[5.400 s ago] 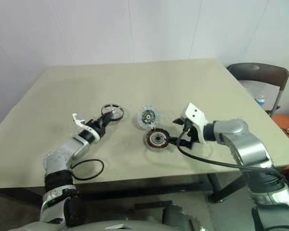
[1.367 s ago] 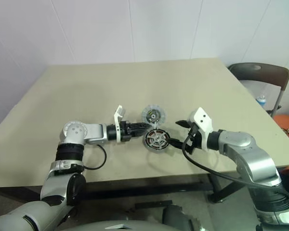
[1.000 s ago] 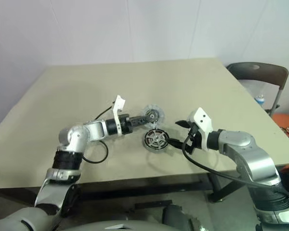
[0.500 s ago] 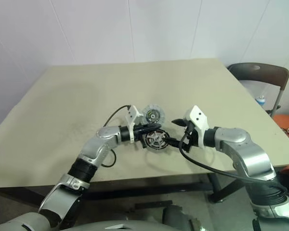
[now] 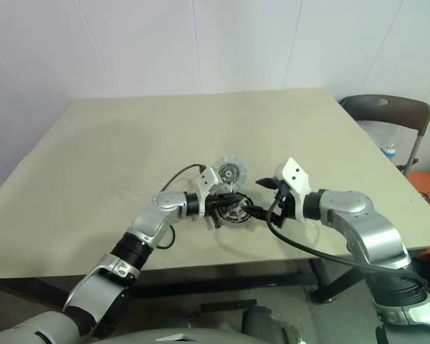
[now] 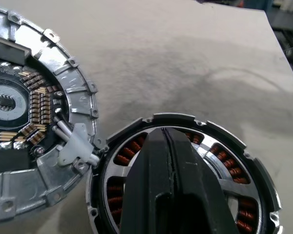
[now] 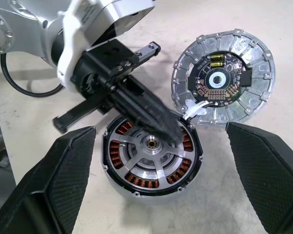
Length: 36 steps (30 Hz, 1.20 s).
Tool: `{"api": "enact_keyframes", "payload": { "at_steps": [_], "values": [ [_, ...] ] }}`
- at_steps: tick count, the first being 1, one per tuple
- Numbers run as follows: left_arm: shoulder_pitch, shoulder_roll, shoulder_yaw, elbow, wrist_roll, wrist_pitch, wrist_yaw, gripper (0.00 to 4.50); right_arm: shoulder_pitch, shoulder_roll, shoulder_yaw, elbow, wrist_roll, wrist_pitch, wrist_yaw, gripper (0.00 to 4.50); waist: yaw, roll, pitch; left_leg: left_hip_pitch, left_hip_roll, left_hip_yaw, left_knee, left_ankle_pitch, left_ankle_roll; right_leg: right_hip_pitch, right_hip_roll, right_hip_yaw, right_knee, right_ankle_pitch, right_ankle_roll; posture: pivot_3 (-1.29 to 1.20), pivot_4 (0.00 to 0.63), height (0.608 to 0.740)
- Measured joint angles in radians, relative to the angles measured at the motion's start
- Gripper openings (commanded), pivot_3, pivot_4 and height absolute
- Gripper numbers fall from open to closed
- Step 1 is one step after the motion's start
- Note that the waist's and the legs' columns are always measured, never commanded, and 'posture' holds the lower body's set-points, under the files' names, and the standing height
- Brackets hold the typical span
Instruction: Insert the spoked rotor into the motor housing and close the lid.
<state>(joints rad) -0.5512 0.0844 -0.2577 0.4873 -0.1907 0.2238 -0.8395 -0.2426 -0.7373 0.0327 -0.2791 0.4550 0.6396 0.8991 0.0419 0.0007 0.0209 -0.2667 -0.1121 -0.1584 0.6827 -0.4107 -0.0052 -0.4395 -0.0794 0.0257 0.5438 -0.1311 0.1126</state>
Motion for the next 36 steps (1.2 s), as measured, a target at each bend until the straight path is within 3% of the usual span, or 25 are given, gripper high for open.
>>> {"api": "enact_keyframes", "payload": {
  "at_steps": [7,13,19,26,36],
  "values": [
    [0.012,0.068,0.112,-0.156,-0.106,0.037,-0.051,0.04,-0.017,0.01,0.007,0.0,0.002,0.004,0.009,4.5,-0.002,0.0,0.0,0.0,0.0,0.0,0.0,0.0,0.0,-0.004,0.0,0.0,0.0,0.0,0.0,0.0,0.0,0.74],
    [0.141,0.234,0.136,-0.377,-0.159,0.101,-0.118,0.04,-0.077,-0.005,0.147,-0.013,-0.062,0.013,0.038,4.5,-0.001,0.001,0.0,0.0,0.0,0.0,0.0,0.0,0.0,-0.005,0.0,0.0,0.001,0.0,0.0,0.0,0.0,0.74],
    [0.213,0.381,0.164,-0.452,-0.185,0.109,-0.204,0.04,-0.145,-0.067,0.272,0.014,-0.178,-0.023,0.117,4.5,0.0,0.001,0.0,0.0,0.0,0.0,0.0,0.0,0.0,-0.005,0.0,-0.001,0.0,0.0,0.0,0.0,0.0,0.74],
    [0.261,0.418,0.169,-0.454,-0.179,0.062,-0.203,0.04,-0.227,-0.145,0.392,0.007,-0.316,-0.114,0.24,4.5,-0.001,0.001,0.001,0.0,0.0,0.0,0.0,0.0,0.0,-0.006,0.0,-0.001,0.0,0.0,0.0,0.0,0.0,0.74],
    [0.275,0.39,0.168,-0.461,-0.17,0.035,-0.157,0.04,-0.266,-0.138,0.472,0.081,-0.506,-0.279,0.288,4.5,-0.001,0.001,0.001,0.0,0.0,0.0,0.0,0.0,0.0,-0.006,0.0,-0.001,0.0,0.0,0.0,0.0,0.0,0.74]
  ]
}}
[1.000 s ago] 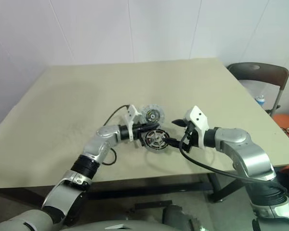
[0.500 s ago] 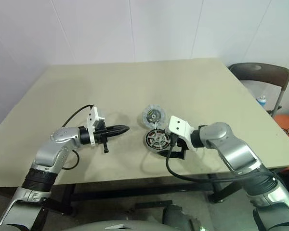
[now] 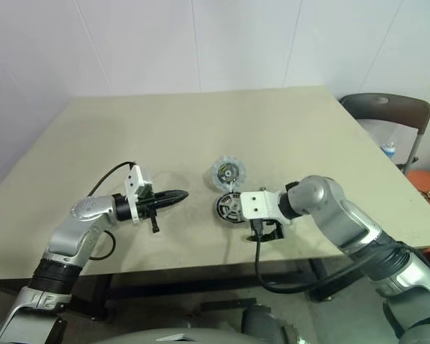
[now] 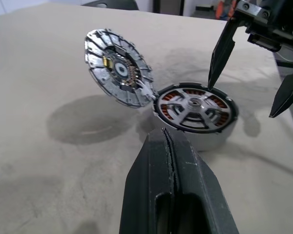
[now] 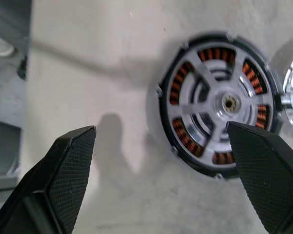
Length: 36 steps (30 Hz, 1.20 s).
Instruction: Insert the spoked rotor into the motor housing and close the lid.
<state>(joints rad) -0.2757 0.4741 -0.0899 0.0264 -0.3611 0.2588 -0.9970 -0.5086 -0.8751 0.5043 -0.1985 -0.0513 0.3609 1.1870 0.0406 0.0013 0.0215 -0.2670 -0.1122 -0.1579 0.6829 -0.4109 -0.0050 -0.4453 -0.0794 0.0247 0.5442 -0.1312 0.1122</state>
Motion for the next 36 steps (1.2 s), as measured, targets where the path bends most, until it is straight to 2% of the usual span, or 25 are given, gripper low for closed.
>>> {"api": "enact_keyframes", "payload": {
  "at_steps": [7,10,17,29,32,35,36],
  "values": [
    [0.006,-0.015,0.0,0.0,0.005,-0.01,0.023,0.04,-0.013,0.042,0.001,0.096,-0.085,-0.08,-0.011,4.5,0.0,0.0,0.0,0.0,0.0,0.0,0.0,0.0,0.0,0.0,0.0,0.0,0.0,0.0,0.0,0.0,0.0,0.74],
    [0.006,-0.017,-0.001,0.002,0.008,-0.011,0.027,0.0,-0.013,0.058,0.001,0.128,-0.111,-0.102,-0.018,3.94,0.0,0.0,0.0,0.0,0.0,0.0,0.0,0.0,0.0,0.0,0.0,0.0,0.0,0.0,0.0,0.0,0.0,0.74],
    [0.005,-0.024,-0.001,0.024,0.022,-0.029,0.037,0.0,-0.008,0.071,-0.01,0.143,-0.153,-0.133,-0.032,1.59,-0.003,-0.001,0.0,0.0,0.0,0.001,0.0,0.0,0.0,0.0,0.0,0.0,0.001,0.0,0.0,0.0,0.0,0.74],
    [-0.004,-0.035,-0.006,0.062,0.048,-0.052,0.04,0.0,0.003,0.119,-0.035,0.085,-0.125,-0.054,-0.003,1.59,-0.002,0.0,0.0,0.001,0.0,0.002,0.0,0.0,-0.001,-0.001,0.0,0.0,0.001,0.0,-0.001,0.0,0.0,0.74],
    [-0.004,-0.042,-0.007,0.062,0.049,-0.052,0.044,0.0,0.007,0.121,-0.035,0.075,-0.123,-0.04,0.004,0.99,-0.001,-0.001,0.0,0.001,0.0,0.002,0.0,0.0,-0.001,-0.001,0.0,0.0,0.001,0.0,-0.001,0.0,0.0,0.74],
    [-0.005,-0.044,-0.008,0.062,0.054,-0.052,0.047,0.0,0.017,0.122,-0.031,0.072,-0.123,-0.042,0.006,0.1,-0.002,-0.001,0.0,0.001,0.0,0.002,0.0,0.0,-0.001,0.001,0.0,0.001,0.002,0.0,-0.001,0.0,0.0,0.74],
    [-0.005,-0.044,-0.008,0.062,0.055,-0.052,0.047,0.0,0.018,0.124,-0.03,0.073,-0.124,-0.041,0.005,0.08,-0.001,0.0,0.0,0.001,0.0,0.002,0.0,0.0,-0.001,0.001,0.0,0.001,0.002,0.0,-0.001,0.0,0.0,0.74]
  ]
}}
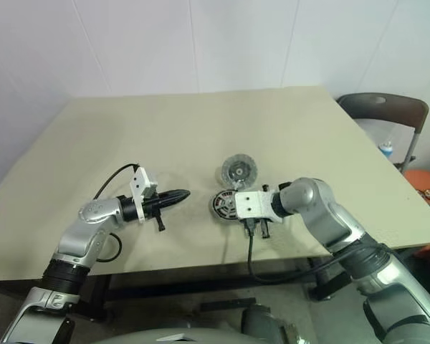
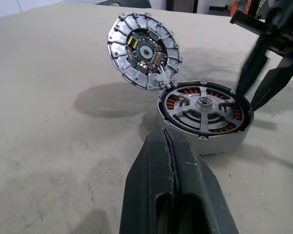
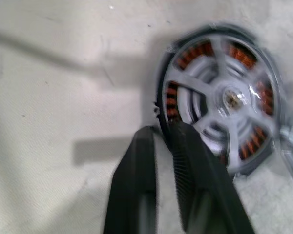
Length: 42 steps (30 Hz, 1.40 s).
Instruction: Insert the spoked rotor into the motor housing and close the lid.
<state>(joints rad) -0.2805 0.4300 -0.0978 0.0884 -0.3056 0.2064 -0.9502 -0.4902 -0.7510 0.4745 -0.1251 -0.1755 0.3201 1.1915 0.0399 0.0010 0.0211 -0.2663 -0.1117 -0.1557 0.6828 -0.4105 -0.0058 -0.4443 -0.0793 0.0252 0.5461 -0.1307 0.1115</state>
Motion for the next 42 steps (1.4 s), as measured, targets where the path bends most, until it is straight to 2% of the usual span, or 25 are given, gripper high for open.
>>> {"api": "enact_keyframes", "payload": {
  "at_steps": [27,30,42],
  "values": [
    [0.0,-0.008,-0.006,0.0,0.035,0.0,0.024,0.0,0.005,0.031,0.001,0.014,-0.039,-0.01,-0.029,0.08,-0.002,0.0,0.0,0.0,0.0,0.0,0.0,0.001,-0.001,0.001,0.0,0.0,0.001,0.001,-0.001,0.0,0.0,0.74],
    [0.0,-0.008,-0.006,0.0,0.035,0.0,0.028,0.0,0.003,0.046,-0.003,0.01,-0.036,0.035,-0.028,0.08,-0.002,0.0,0.0,0.0,0.001,0.0,0.0,0.001,-0.002,0.001,0.001,0.0,0.001,0.001,-0.001,0.0,0.0,0.74],
    [0.003,-0.012,-0.007,0.0,0.041,0.0,0.041,0.0,-0.048,0.144,-0.019,-0.025,0.026,0.405,-0.039,0.08,-0.003,0.0,0.0,0.0,0.002,0.0,0.0,0.002,-0.004,-0.002,0.002,0.0,0.001,0.003,-0.004,0.0,0.0,0.74]
  ]
}}
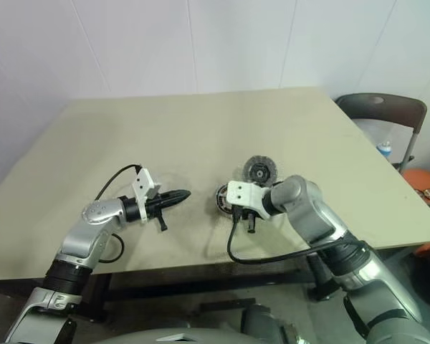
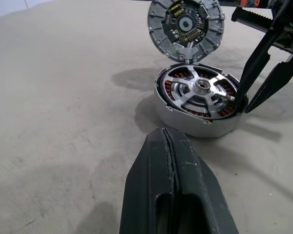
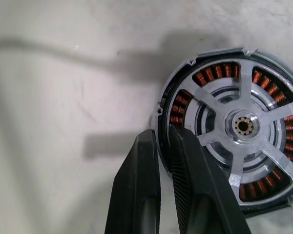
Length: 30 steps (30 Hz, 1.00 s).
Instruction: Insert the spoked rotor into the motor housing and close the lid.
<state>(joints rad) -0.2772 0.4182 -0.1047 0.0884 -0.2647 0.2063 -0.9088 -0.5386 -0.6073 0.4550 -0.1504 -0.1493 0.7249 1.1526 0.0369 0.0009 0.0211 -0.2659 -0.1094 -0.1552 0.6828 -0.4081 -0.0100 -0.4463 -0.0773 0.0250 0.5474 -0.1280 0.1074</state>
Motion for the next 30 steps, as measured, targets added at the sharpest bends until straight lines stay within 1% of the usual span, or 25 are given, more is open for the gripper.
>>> {"api": "enact_keyframes", "payload": {
  "at_steps": [6,17,21,24,25,26,30],
  "values": [
    [0.001,-0.005,0.0,0.0,0.003,0.0,0.007,0.0,-0.027,0.067,-0.011,0.002,0.05,0.148,-0.072,0.08,0.002,0.0,0.0,-0.003,0.0,0.0,0.0,0.0,0.0,-0.004,0.0,0.0,0.0,0.001,-0.001,0.0,0.0,0.74],
    [0.004,-0.008,0.0,0.0,0.016,0.0,0.009,0.0,-0.068,0.182,-0.114,0.053,0.183,0.357,-0.219,0.08,0.001,0.0,0.0,-0.005,0.0,0.001,-0.001,0.0,0.0,-0.007,0.0,0.0,-0.001,0.001,-0.001,0.0,0.0,0.74],
    [0.007,-0.008,0.0,0.0,0.017,0.0,0.01,0.0,-0.079,0.196,-0.148,0.072,0.233,0.403,-0.254,0.08,0.0,0.0,0.0,-0.005,0.0,0.001,-0.001,0.0,0.0,-0.007,0.0,0.0,-0.001,0.001,-0.001,0.0,0.0,0.74],
    [0.007,-0.008,0.0,0.0,0.018,-0.001,0.011,0.0,-0.083,0.189,-0.148,0.075,0.258,0.414,-0.26,0.08,0.0,0.0,0.0,-0.005,0.0,0.001,-0.001,0.0,0.0,-0.007,0.0,0.0,-0.001,0.001,-0.001,0.0,0.0,0.74],
    [0.007,-0.008,0.0,0.0,0.019,-0.001,0.012,0.0,-0.083,0.181,-0.145,0.075,0.27,0.413,-0.259,0.82,0.001,0.0,0.0,-0.004,0.0,0.002,-0.001,0.0,0.0,-0.007,0.0,0.0,-0.001,0.001,-0.001,0.0,0.0,0.74],
    [0.007,-0.008,0.0,0.0,0.02,-0.002,0.012,0.0,-0.083,0.171,-0.142,0.074,0.278,0.413,-0.256,1.0,0.001,0.0,0.0,-0.004,0.0,0.002,-0.001,0.0,0.0,-0.007,0.0,0.0,-0.001,0.001,-0.001,0.0,0.0,0.74],
    [0.007,-0.008,0.0,0.0,0.026,-0.004,0.016,0.0,-0.083,0.144,-0.115,0.074,0.293,0.394,-0.254,2.42,-0.001,0.0,0.0,-0.004,0.0,0.005,-0.001,0.0,0.0,-0.007,0.0,0.0,-0.001,0.001,-0.001,0.0,0.0,0.74]
  ]
}}
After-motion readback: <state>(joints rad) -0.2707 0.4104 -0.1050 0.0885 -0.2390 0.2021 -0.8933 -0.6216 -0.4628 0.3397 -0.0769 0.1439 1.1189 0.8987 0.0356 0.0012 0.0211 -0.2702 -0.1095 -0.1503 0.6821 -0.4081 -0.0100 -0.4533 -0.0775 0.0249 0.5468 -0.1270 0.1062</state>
